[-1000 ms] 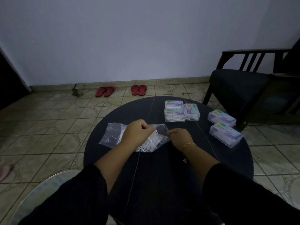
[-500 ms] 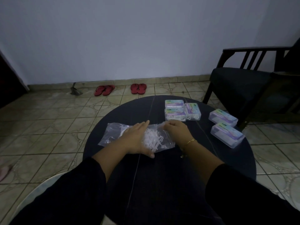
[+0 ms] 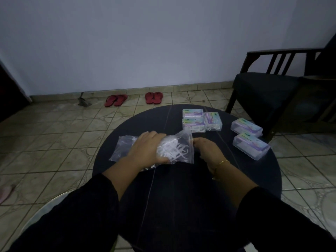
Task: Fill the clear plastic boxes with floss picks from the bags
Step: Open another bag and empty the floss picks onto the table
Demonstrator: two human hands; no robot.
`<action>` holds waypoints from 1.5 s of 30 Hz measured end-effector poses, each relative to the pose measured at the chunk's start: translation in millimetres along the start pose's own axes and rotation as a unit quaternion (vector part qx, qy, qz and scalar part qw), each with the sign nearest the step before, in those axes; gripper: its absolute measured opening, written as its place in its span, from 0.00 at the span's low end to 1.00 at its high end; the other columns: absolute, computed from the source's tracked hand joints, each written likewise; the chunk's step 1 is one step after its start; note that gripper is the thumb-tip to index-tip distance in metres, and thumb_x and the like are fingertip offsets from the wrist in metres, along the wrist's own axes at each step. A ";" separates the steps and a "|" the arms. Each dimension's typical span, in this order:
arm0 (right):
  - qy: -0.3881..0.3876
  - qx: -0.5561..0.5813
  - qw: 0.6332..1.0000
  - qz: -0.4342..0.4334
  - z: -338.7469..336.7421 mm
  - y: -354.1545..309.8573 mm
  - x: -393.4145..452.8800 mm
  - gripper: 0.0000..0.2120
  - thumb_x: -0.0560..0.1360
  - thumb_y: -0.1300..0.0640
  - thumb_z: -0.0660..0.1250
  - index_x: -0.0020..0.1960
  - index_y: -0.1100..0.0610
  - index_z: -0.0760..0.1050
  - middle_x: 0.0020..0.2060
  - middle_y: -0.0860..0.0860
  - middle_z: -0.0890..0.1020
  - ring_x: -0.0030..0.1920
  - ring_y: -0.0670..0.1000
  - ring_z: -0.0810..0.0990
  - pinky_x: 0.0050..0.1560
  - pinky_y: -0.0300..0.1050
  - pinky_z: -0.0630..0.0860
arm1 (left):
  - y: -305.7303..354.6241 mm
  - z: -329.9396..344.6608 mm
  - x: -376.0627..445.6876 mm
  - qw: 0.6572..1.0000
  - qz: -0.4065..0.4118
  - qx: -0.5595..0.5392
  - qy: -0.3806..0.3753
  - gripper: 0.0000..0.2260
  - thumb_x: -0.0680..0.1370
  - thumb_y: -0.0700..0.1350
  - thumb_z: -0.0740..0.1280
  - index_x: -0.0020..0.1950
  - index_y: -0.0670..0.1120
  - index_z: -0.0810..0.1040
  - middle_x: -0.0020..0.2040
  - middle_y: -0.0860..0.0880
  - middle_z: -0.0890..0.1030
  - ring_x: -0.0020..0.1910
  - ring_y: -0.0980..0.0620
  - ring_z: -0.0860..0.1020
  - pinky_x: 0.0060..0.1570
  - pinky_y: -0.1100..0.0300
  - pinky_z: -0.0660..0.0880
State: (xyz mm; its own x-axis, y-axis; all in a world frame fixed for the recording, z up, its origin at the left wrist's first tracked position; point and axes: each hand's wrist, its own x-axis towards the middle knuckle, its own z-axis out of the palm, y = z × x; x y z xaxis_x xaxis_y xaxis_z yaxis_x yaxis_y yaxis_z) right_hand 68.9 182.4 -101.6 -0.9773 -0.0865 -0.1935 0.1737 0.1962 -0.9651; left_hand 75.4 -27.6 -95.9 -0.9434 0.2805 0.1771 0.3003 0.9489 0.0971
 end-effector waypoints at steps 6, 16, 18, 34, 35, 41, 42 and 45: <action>0.026 0.074 0.996 0.048 -4.0 1.4 -4.1 0.09 0.75 0.66 0.65 0.54 0.59 0.79 0.48 0.55 0.83 0.42 0.50 0.80 0.38 0.39 0.77 | 3.0 -17.8 3.2 0.999 0.029 0.005 0.033 0.35 0.67 0.59 0.74 0.70 0.50 0.68 0.58 0.50 0.71 0.58 0.51 0.69 0.58 0.61 0.63; 0.015 0.118 0.991 0.065 10.4 3.3 -13.5 0.09 0.74 0.69 0.64 0.48 0.58 0.78 0.39 0.52 0.82 0.34 0.46 0.76 0.33 0.38 0.71 | 2.2 -64.1 10.7 0.977 0.130 0.166 -0.020 0.43 0.64 0.68 0.71 0.71 0.47 0.66 0.60 0.49 0.70 0.58 0.49 0.69 0.60 0.55 0.67; -0.001 0.135 0.989 0.064 12.5 6.0 -14.8 0.07 0.75 0.67 0.63 0.48 0.57 0.77 0.38 0.52 0.83 0.34 0.46 0.77 0.33 0.39 0.70 | 2.9 -71.4 11.2 0.969 0.141 0.203 -0.026 0.43 0.63 0.69 0.70 0.72 0.47 0.64 0.60 0.49 0.69 0.58 0.50 0.68 0.60 0.56 0.67; -0.034 0.039 0.998 0.041 -1.5 6.8 -19.1 0.11 0.74 0.69 0.65 0.55 0.59 0.77 0.42 0.51 0.80 0.37 0.44 0.75 0.28 0.31 0.69 | 17.5 -93.7 14.6 0.929 0.193 0.314 -0.037 0.52 0.57 0.70 0.73 0.73 0.46 0.61 0.59 0.50 0.69 0.57 0.51 0.68 0.57 0.54 0.71; -0.029 0.026 0.998 0.042 -4.6 8.2 -18.7 0.11 0.75 0.68 0.65 0.55 0.59 0.77 0.43 0.50 0.80 0.38 0.44 0.75 0.30 0.30 0.69 | 17.6 -93.9 15.1 0.928 0.190 0.319 -0.040 0.52 0.58 0.69 0.74 0.73 0.46 0.60 0.60 0.50 0.68 0.58 0.51 0.68 0.58 0.54 0.70; -0.025 -0.028 0.999 0.027 -13.6 15.1 -11.6 0.16 0.73 0.65 0.69 0.60 0.58 0.78 0.55 0.52 0.81 0.55 0.48 0.77 0.55 0.39 0.71 | 21.7 -93.8 16.7 0.930 0.199 0.309 -0.026 0.44 0.63 0.61 0.76 0.72 0.46 0.62 0.61 0.48 0.69 0.57 0.50 0.68 0.56 0.57 0.69; -0.029 -0.046 0.998 0.027 -13.7 16.0 -10.1 0.17 0.72 0.64 0.70 0.60 0.56 0.78 0.56 0.51 0.80 0.57 0.49 0.77 0.59 0.41 0.71 | 23.1 -93.9 16.9 0.930 0.203 0.304 -0.024 0.43 0.64 0.60 0.76 0.72 0.46 0.63 0.60 0.48 0.69 0.57 0.50 0.69 0.56 0.57 0.70; -0.033 -0.133 0.991 0.013 -13.5 21.4 -4.1 0.24 0.65 0.51 0.74 0.60 0.43 0.75 0.58 0.48 0.79 0.65 0.54 0.71 0.67 0.57 0.66 | 29.0 -95.4 16.7 0.935 0.206 0.288 -0.026 0.42 0.64 0.58 0.76 0.72 0.46 0.63 0.60 0.48 0.69 0.56 0.50 0.70 0.54 0.59 0.70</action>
State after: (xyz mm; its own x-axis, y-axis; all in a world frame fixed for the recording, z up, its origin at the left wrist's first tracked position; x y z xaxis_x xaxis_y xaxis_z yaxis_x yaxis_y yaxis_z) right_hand 75.0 200.1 -119.1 -0.9615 -0.1392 -0.2368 0.1519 0.4487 -0.8807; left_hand 81.7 -9.2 3.3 -0.7749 0.6311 0.0345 0.5278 0.6761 -0.5141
